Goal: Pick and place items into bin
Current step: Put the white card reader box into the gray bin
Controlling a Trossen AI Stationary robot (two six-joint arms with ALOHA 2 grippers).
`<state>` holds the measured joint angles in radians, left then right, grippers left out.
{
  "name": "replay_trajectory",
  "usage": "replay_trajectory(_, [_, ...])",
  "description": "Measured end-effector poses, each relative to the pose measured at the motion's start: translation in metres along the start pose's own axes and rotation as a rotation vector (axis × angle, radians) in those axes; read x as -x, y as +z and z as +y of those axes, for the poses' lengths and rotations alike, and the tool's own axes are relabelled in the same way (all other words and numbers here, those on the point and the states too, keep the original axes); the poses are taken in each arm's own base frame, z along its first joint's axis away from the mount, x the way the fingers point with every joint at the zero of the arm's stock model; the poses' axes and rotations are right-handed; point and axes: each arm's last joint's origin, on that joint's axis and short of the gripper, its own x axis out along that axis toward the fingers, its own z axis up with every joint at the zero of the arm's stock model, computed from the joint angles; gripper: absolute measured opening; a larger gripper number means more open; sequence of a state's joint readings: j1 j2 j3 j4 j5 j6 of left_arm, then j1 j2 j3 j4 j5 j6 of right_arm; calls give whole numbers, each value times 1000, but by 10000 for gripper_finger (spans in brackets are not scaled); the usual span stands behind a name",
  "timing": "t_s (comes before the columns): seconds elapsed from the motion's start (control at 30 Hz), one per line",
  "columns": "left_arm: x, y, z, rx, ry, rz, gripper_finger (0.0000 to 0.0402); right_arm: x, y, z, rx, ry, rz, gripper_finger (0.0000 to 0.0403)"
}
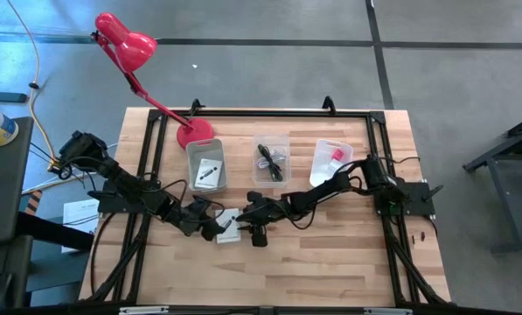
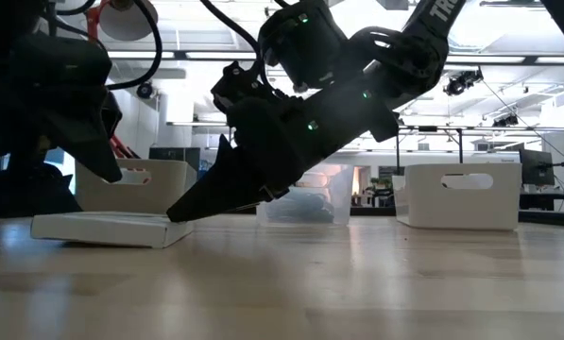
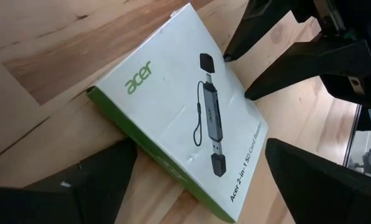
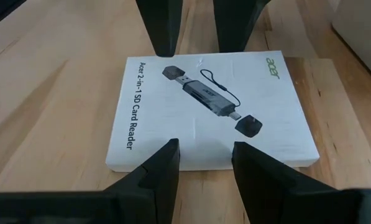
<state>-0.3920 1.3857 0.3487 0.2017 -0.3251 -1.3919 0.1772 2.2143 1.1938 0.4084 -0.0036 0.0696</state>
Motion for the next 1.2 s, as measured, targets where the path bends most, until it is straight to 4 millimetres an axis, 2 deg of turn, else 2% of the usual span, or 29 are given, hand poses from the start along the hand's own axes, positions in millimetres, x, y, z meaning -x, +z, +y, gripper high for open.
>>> replay_trajectory(0.8, [1,4,-12,0,-119,-83,350,0,2,1,-4,8,-31,142])
replay_trajectory(0.97, [1,4,-12,10,-114,-85,305,0,4,1,-2,11,-58,142])
replay_trajectory(1.2, [0,3,-9,27,-82,-76,179,-1,7,2,1,16,-77,142])
